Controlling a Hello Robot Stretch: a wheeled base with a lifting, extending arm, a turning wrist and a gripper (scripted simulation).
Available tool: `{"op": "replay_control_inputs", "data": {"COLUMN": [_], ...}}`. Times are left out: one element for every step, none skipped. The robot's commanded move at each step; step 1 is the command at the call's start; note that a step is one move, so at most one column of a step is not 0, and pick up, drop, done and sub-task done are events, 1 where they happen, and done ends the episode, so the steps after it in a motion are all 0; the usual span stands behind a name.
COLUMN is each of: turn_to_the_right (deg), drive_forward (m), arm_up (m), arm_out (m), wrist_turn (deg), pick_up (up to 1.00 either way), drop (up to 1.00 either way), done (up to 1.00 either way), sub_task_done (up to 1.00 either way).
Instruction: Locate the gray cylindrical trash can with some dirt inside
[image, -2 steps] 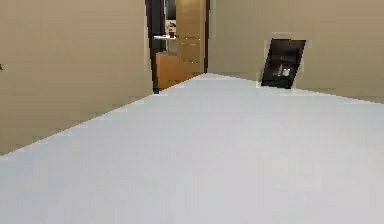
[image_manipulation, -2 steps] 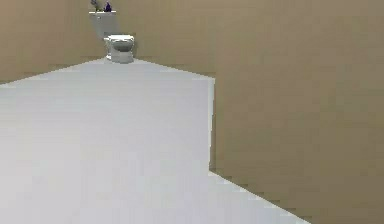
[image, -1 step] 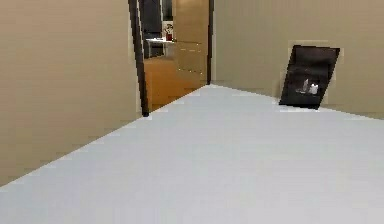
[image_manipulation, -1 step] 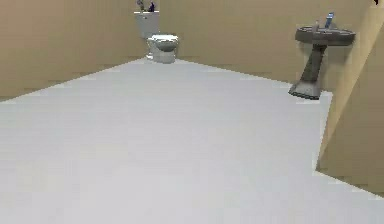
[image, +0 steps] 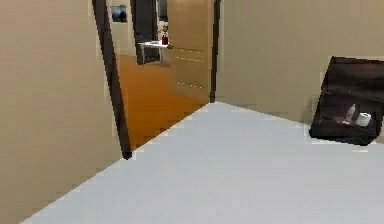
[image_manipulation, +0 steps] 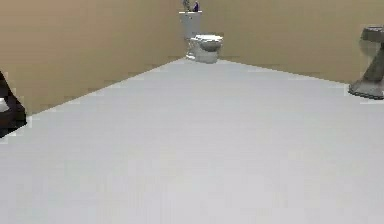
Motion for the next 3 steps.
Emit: {"op": "replay_control_inputs", "data": {"turn_to_the_right": [0.0,-3.0,0.0], "drive_forward": [1.0,0.0,0.7], "arm_up": [0.0,0.0,0.0], "arm_out": [0.0,0.0,0.0], "wrist_turn": [0.0,0.0,0.0], "pick_up": [0.0,0.0,0.0], "drop": [0.0,0.0,0.0], "done": [0.0,0.0,0.0], "sub_task_done": [0.0,0.0,0.0]}}
